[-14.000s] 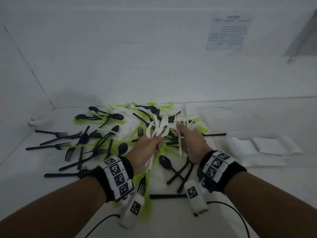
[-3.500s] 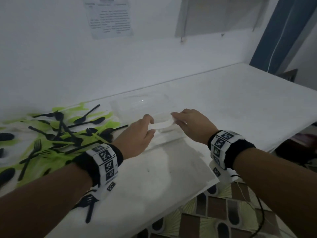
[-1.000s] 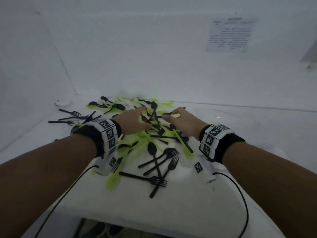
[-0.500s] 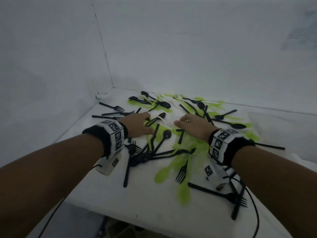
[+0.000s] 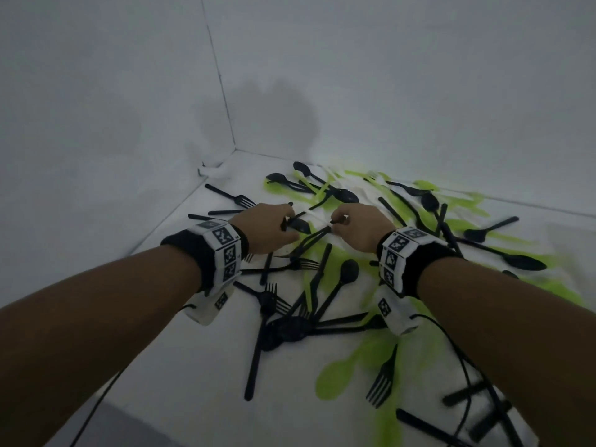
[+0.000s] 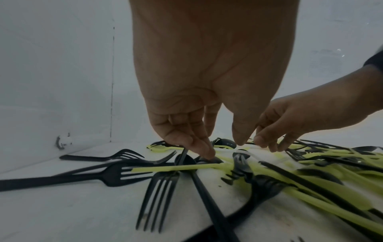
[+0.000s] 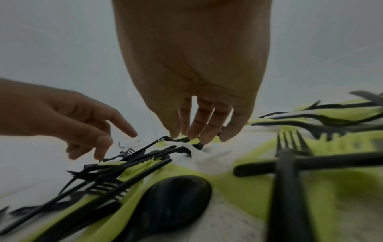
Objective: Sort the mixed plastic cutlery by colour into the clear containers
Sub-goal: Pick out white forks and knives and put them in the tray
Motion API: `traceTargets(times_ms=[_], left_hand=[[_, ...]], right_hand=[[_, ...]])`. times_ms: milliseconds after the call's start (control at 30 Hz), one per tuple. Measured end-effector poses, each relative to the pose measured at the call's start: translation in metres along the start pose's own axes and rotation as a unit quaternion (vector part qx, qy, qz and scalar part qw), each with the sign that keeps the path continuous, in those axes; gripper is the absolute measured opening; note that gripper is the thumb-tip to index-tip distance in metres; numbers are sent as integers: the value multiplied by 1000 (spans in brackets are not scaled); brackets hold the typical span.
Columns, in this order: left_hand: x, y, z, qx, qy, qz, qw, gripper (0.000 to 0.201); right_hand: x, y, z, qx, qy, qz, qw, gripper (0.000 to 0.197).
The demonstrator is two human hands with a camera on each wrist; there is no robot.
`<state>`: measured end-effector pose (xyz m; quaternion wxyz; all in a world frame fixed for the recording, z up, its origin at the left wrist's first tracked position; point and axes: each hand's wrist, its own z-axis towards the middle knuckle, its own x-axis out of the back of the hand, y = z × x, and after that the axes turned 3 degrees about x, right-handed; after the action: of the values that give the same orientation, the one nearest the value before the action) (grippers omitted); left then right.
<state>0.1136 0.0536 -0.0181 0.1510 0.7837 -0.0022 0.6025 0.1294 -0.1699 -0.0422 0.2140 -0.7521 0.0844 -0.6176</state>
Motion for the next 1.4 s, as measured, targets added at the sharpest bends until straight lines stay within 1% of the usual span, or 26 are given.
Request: traceTargets(times_ms=[67,133,233,333,367,467,567,633,700,767,800,867,900,933,1033,1067,1133,1167,1200,1300,1400], left_hand=[[4,-1,8,6,3,-3,1000,55],[7,-2,16,5,6,-5,1000,49],[9,-9,30,-1,21,-13,1000,36],[12,-17,52,-17,46,-20,999,32],[13,-19,60,-22,54,-25,998,32],[15,-29,86,-51,61,-27,996,31],[17,-33,115,-95,45,-9,994,31],[18,-30,134,-104,19,28,994,39],[18,-25,149,-102,-6,95,990,44],[16,-25,161,-104,-12,148,983,43],[15,-28,165,-107,-8,148,983,41],[12,-37,170,-120,8,115,986,33],[11,-42,172,-129,16,94,987,28],[10,-48,173,-137,21,78,987,28],[12,-56,177,-142,23,43,989,37],[13,-57,178,-139,30,32,989,37],[14,-59,181,-120,44,10,992,27],[14,-59,183,-109,45,2,993,23],[13,-58,185,-100,41,-1,994,24],[9,-51,191,-92,15,27,995,36],[6,-45,195,-93,19,43,995,37]], right_hand=[[-2,-3,13,16,-10,-42,999,33],[-2,-8,22,27,-17,-73,997,31],[-4,-11,35,27,-16,-73,997,21],[-1,-12,42,28,-10,-77,997,21],[2,-12,43,25,8,-69,997,22],[12,-11,46,2,100,-15,995,23],[20,-12,50,-34,170,26,984,22],[21,-14,53,-49,192,50,979,23],[20,-18,54,-63,194,87,975,27],[17,-20,55,-73,198,122,970,28],[15,-18,57,-70,201,139,967,23],[10,-15,59,-61,189,169,966,6],[7,-13,61,-61,180,168,967,12],[5,-10,63,-65,178,164,968,18],[1,-5,75,-100,197,150,964,27],[1,-3,78,-114,205,136,963,34],[-1,3,86,-126,195,119,965,45],[-1,6,89,-128,184,117,967,45],[-1,10,92,-130,175,113,969,41],[3,19,100,-152,167,85,970,25],[7,27,112,-152,158,42,975,24]])
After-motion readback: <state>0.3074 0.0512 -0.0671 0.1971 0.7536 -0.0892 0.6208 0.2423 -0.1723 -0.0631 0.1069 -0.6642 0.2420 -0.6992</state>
